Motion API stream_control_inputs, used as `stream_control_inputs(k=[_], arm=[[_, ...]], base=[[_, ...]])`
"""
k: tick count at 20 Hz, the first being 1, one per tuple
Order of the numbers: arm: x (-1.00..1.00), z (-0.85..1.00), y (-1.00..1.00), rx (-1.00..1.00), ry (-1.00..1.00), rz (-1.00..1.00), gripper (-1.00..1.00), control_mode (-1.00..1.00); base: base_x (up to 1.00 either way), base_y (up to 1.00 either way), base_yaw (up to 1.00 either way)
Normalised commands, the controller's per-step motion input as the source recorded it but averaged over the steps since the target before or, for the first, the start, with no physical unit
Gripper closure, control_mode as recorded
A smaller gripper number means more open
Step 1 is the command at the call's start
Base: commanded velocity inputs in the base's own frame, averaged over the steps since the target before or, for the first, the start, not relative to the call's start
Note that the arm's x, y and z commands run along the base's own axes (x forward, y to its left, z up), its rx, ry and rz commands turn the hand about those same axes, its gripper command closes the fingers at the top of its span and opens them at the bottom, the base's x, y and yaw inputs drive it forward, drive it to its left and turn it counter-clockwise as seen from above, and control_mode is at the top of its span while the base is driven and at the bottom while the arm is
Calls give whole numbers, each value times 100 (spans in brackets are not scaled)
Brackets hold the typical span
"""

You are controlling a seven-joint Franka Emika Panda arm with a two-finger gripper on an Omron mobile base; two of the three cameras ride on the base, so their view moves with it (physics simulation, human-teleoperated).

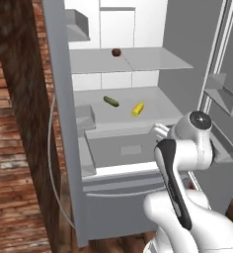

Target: Place the corn in the correct fridge rack based on whether it is a fruit or vegetable. Finally, close the fridge door.

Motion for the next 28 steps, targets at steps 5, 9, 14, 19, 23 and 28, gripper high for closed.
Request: stream_control_inputs(k=[5,9,14,19,23,28], arm=[[0,0,0,0,0,0,-100,100],[0,0,0,0,0,0,-100,100],[0,0,0,0,0,0,-100,100],[0,0,0,0,0,0,-100,100],[-3,7,8,-1,-3,4,-100,-100],[-39,57,45,-19,-21,28,-100,-100]], base=[[-42,24,0],[-31,31,0],[-14,7,0],[0,0,0],[0,0,0],[0,0,0]])
